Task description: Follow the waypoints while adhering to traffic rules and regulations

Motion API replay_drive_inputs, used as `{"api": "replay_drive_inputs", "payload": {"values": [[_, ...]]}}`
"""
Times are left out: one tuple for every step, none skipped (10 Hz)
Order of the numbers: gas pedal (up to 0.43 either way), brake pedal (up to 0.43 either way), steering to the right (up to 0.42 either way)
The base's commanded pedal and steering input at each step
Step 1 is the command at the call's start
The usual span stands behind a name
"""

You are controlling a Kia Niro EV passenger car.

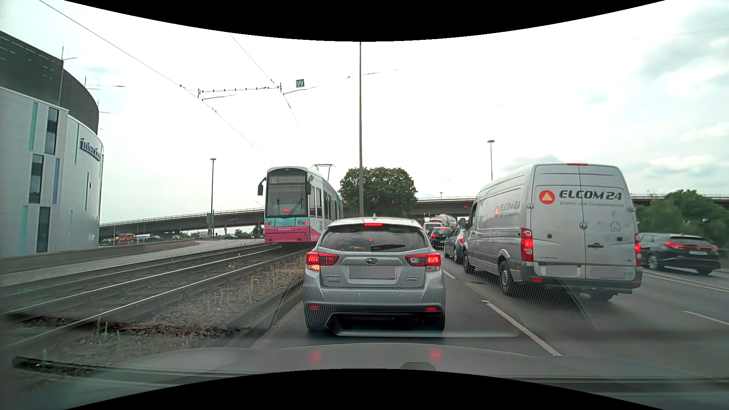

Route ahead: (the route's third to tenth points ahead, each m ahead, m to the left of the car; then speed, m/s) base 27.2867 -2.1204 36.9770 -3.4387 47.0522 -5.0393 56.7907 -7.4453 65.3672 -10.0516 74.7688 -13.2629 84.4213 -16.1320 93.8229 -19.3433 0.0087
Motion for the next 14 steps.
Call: {"api": "replay_drive_inputs", "payload": {"values": [[0.000,0.226,-0.008],[0.000,0.226,-0.008],[0.000,0.226,-0.008],[0.000,0.226,-0.008],[0.000,0.226,-0.008],[0.000,0.226,-0.008],[0.000,0.232,-0.008],[0.000,0.226,-0.008],[0.000,0.232,-0.008],[0.000,0.232,-0.008],[0.000,0.232,-0.008],[0.000,0.226,-0.008],[0.000,0.226,-0.008],[0.000,0.226,-0.008]]}}
